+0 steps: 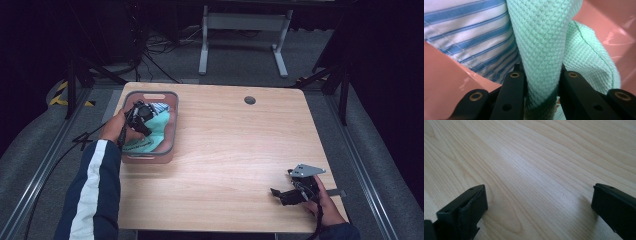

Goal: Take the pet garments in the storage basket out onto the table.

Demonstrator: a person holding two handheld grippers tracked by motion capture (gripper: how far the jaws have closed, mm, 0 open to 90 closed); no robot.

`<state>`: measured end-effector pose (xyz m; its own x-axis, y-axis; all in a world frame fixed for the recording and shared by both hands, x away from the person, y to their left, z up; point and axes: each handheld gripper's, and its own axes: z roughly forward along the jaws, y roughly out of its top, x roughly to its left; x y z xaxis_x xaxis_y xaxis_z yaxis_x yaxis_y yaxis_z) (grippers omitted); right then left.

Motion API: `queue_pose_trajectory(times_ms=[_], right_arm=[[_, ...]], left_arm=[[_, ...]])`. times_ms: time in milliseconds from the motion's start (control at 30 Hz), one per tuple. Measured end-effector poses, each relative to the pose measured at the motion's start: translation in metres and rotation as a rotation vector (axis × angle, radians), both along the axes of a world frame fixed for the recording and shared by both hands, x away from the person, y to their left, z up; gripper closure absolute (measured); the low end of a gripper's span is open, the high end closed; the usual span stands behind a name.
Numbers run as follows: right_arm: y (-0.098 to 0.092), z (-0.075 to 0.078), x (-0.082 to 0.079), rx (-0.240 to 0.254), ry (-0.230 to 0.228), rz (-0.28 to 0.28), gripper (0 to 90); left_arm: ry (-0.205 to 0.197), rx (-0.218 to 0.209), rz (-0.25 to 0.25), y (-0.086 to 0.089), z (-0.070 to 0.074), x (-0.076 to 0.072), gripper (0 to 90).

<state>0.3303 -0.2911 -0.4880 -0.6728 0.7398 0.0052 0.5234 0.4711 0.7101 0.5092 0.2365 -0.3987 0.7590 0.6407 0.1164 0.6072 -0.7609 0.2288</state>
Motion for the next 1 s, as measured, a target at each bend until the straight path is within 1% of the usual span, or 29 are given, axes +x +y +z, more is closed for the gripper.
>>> queue_pose_trajectory(times_ms=[33,67,100,167,200,233,267,333,400,433,500,533,567,633,667,700,733,767,800,867,900,933,967,1000], right_arm=[[0.0,0.0,0.0,0.0,0.0,0.0,0.6],[0.0,0.0,0.0,-0.001,-0.001,0.001,0.6],[0.0,0.0,0.0,-0.001,-0.001,0.001,0.6],[0.0,0.0,0.0,-0.001,-0.001,0.001,0.6],[0.0,0.0,0.0,-0.001,-0.001,0.0,0.6],[0.0,0.0,0.0,-0.001,-0.001,0.0,0.6],[0.0,0.0,0.0,0.0,0.0,0.0,0.6],[0.0,0.0,0.0,-0.001,-0.001,0.001,0.6],[0.0,0.0,0.0,-0.001,-0.001,0.0,0.6],[0.0,0.0,0.0,0.0,-0.001,0.0,0.6],[0.0,0.0,0.0,-0.001,-0.001,0.0,0.6],[0.0,0.0,0.0,-0.001,-0.001,0.0,0.6],[0.0,0.0,0.0,-0.001,0.0,0.0,0.6],[0.0,0.0,0.0,0.0,0.0,0.0,0.6],[0.0,0.0,0.0,-0.002,-0.001,0.0,0.6],[0.0,0.0,0.0,-0.002,-0.001,0.0,0.6],[0.0,0.0,0.0,-0.001,-0.001,0.0,0.6],[0.0,0.0,0.0,-0.001,-0.001,0.0,0.6],[0.0,0.0,0.0,-0.001,-0.001,0.0,0.6],[0.0,0.0,0.0,0.0,0.0,-0.001,0.6],[0.0,0.0,0.0,-0.001,-0.001,0.0,0.6],[0.0,0.0,0.0,-0.002,-0.001,0.0,0.6],[0.0,0.0,0.0,-0.001,0.0,-0.001,0.6],[0.0,0.0,0.0,-0.001,0.0,-0.001,0.6]], left_arm=[[0.0,0.0,0.0,0.0,0.0,0.0,78.6],[-0.027,-0.004,0.006,0.003,0.008,-0.003,78.8],[-0.027,-0.004,0.006,0.003,0.008,-0.003,79.0],[-0.072,-0.023,0.028,0.006,0.016,-0.007,79.1],[-0.096,-0.047,0.031,0.008,0.025,-0.012,79.3],[-0.096,-0.047,0.031,0.008,0.025,-0.012,79.3],[-0.107,-0.049,0.03,0.008,0.03,-0.013,79.3],[-0.131,-0.051,0.031,0.008,0.037,-0.018,79.3],[-0.156,-0.063,0.029,0.008,0.044,-0.023,79.3],[-0.175,-0.065,0.031,0.008,0.047,-0.025,79.4],[-0.188,-0.088,0.029,0.008,0.056,-0.03,79.5],[-0.188,-0.088,0.029,0.008,0.056,-0.03,79.5],[-0.202,-0.08,0.024,0.008,0.06,-0.032,79.5],[-0.214,-0.097,0.018,0.006,0.066,-0.036,79.6],[-0.224,-0.094,0.017,0.006,0.069,-0.038,79.6],[-0.224,-0.089,0.015,0.005,0.073,-0.04,79.7],[-0.237,-0.092,0.012,0.004,0.075,-0.041,79.7],[-0.244,-0.095,0.008,0.003,0.081,-0.042,79.7],[-0.25,-0.1,0.004,0.003,0.083,-0.043,79.7],[-0.264,-0.097,-0.003,0.001,0.09,-0.045,79.8],[-0.271,-0.103,-0.004,0.0,0.093,-0.045,79.9],[-0.272,-0.104,-0.004,0.0,0.095,-0.045,79.9],[-0.287,-0.105,-0.004,-0.001,0.098,-0.046,79.9],[-0.284,-0.104,-0.008,-0.002,0.102,-0.047,79.9]])
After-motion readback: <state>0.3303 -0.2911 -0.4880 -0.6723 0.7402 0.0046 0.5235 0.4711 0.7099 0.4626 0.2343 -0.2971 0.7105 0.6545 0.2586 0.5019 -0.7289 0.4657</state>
